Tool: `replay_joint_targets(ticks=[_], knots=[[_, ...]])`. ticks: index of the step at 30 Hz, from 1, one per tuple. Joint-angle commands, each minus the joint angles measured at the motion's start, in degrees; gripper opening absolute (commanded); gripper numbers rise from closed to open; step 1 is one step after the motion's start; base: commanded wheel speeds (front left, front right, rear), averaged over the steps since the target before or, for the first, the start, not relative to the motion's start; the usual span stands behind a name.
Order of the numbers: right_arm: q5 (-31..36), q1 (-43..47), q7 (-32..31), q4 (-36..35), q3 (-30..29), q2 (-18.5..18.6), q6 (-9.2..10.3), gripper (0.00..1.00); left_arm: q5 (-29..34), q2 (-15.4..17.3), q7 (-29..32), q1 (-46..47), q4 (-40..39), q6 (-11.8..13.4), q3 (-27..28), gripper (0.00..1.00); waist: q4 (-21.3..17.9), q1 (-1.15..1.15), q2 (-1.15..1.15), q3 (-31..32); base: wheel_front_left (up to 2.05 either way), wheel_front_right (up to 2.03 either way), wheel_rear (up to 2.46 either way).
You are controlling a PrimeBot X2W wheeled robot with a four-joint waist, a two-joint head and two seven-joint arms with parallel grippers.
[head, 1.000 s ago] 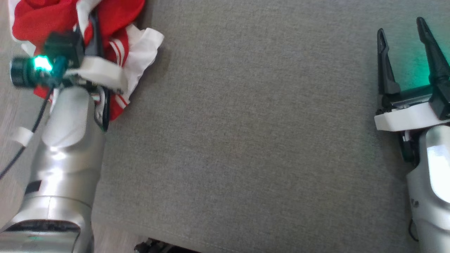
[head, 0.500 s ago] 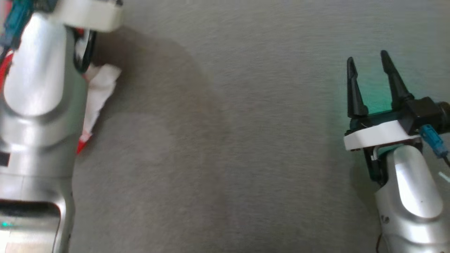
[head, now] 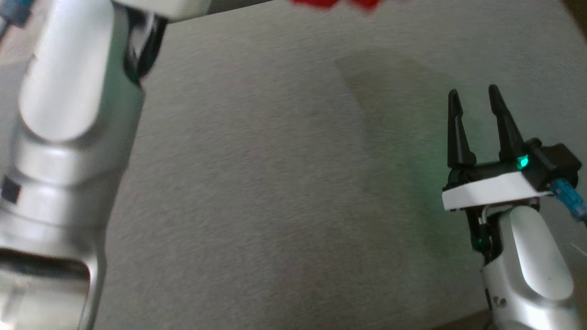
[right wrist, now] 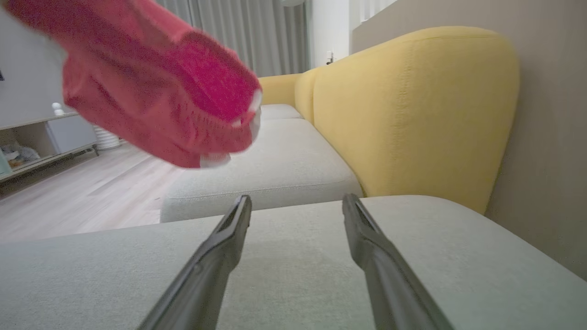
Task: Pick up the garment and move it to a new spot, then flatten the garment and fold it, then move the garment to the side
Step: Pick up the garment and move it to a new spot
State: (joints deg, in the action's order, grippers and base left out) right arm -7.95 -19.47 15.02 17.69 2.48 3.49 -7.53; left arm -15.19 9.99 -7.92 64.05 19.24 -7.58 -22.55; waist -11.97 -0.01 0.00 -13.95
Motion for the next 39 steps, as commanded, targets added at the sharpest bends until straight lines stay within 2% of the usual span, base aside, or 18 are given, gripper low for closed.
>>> replay_joint_targets(ticks=[1,5,6,7,10,12,14,15,16,18,22,30,35,39], knots=[[-0.66,0.38,-0.02,-2.28,1.49,-0.6,0.04,1.0,-0.62,2.54,0.36,-2.43,0.42,0.1,0.85,0.0,-3.88,0.01,0.0,1.36,0.0,0.0,0.0],[-0.95,1.39,-0.02,-2.81,1.87,-0.6,0.04,1.0,-0.91,3.46,-1.85,-10.87,7.31,1.03,0.1,0.0,-4.35,0.01,0.0,0.25,0.0,0.0,0.0],[-0.93,1.5,-0.02,-2.75,2.1,-0.6,0.04,1.0,-1.25,3.31,-2.76,-12.85,9.71,1.62,0.31,0.71,-4.27,0.01,0.0,-0.09,0.0,0.0,0.0],[-0.93,1.57,-0.02,-2.66,2.41,-0.6,0.04,1.0,-1.35,3.23,-3.79,-14.55,12.07,2.1,0.41,1.0,-4.14,0.01,0.0,-0.43,0.0,0.0,0.0],[-1.01,1.85,-0.02,-2.54,3.43,-0.6,0.04,1.0,-1.26,2.73,-6.46,-18.81,17.45,4.6,1.62,1.0,-3.36,0.01,0.0,-0.9,0.0,0.0,0.0],[-1.05,2.21,-0.02,-2.45,3.53,-0.6,0.04,1.0,-1.57,1.47,-6.98,-21.44,17.67,6.68,3.57,1.0,-2.1,0.01,0.0,-0.9,0.0,0.0,0.0],[-0.91,2.64,-0.02,-2.26,3.41,-0.61,0.04,1.0,-0.98,-0.11,-7.04,-25.22,13.38,8.65,6.26,1.0,-0.27,0.01,0.0,-0.53,0.0,0.0,0.0],[-0.91,2.64,-0.02,-2.26,3.41,-0.61,0.04,1.0,-0.98,-0.11,-7.04,-25.22,13.38,8.65,6.26,1.0,-0.27,0.01,0.0,-0.53,0.0,0.0,0.0],[-0.6,3.2,-0.02,-2.09,3.67,-0.61,0.04,1.0,0.46,-1.85,-7.05,-30.37,8.41,9.97,8.46,1.0,1.81,0.01,0.0,0.39,0.0,0.0,0.0],[-0.22,4.0,-0.02,-1.8,4.17,-0.61,0.04,1.0,1.9,-3.48,-7.06,-35.95,3.67,11.12,10.75,1.0,3.82,0.01,0.0,1.8,0.0,0.0,0.0],[0.33,6.6,-0.02,-1.17,4.24,-0.61,0.04,1.0,5.16,-5.83,-7.07,-46.36,-4.27,11.54,12.4,1.0,8.24,0.01,0.0,5.46,0.0,0.0,0.0],[0.67,12.61,-0.02,-1.59,3.95,-0.61,0.04,1.0,5.9,-7.04,-7.07,-60.82,-13.65,13.02,13.87,1.0,12.91,0.01,0.0,12.0,0.0,0.0,0.0],[0.96,16.12,-0.02,-2.75,2.69,-0.61,0.04,1.0,4.22,-7.09,-7.08,-66.37,-17.82,15.59,12.79,1.0,14.9,0.01,0.0,14.01,0.0,0.0,0.0],[1.2,17.89,-0.02,-3.6,2.1,-0.61,0.04,1.0,4.97,-7.1,-7.08,-68.28,-17.61,16.25,11.82,1.0,15.65,0.01,0.0,14.59,0.0,0.0,0.0]])
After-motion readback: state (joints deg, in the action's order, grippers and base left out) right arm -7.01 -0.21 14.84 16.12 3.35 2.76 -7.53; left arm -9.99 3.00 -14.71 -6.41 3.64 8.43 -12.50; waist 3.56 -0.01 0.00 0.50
